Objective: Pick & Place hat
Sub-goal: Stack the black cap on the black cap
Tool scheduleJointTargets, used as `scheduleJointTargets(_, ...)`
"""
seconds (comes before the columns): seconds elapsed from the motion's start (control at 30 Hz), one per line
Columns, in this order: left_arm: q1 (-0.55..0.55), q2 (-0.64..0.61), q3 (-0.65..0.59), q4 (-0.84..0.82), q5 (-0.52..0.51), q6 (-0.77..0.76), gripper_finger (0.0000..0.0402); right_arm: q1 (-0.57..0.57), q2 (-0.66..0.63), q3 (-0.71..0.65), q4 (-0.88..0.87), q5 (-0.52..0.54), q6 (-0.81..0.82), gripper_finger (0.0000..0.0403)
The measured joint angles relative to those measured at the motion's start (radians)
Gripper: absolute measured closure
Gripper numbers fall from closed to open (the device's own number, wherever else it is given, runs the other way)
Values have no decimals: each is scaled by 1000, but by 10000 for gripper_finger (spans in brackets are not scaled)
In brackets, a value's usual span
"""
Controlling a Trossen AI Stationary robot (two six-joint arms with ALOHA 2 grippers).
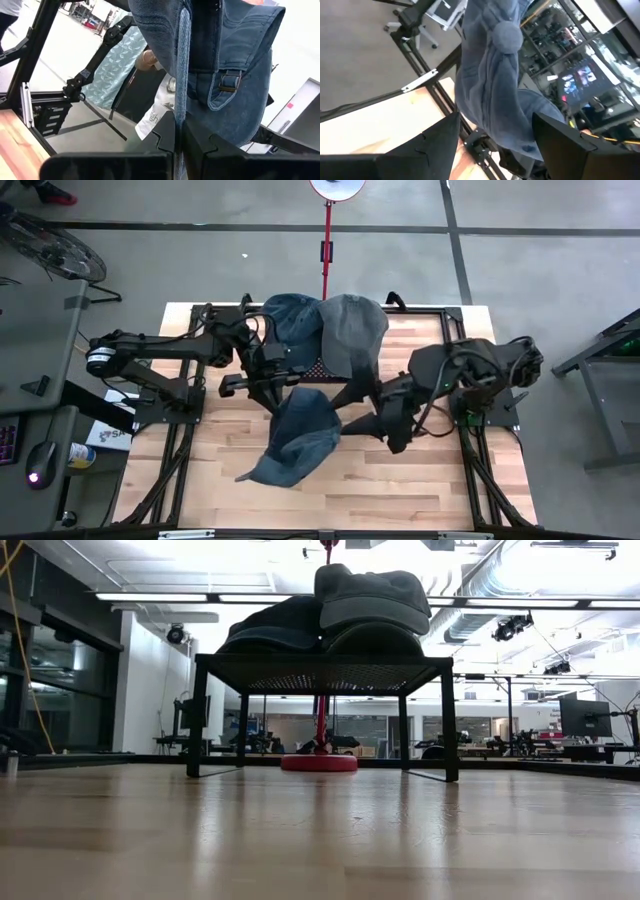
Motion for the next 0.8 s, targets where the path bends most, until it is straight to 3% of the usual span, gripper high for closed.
scheduleJointTargets(0.23,0,0,0,0,-20,0,392,0,0,0,7,48,5,204)
scheduleJointTargets(0.57,0,0,0,0,-54,0,390,1,-1,0,-1,40,20,386)
scheduleJointTargets(0.8,1,0,0,-1,-90,5,354,0,-1,0,-10,31,127,398)
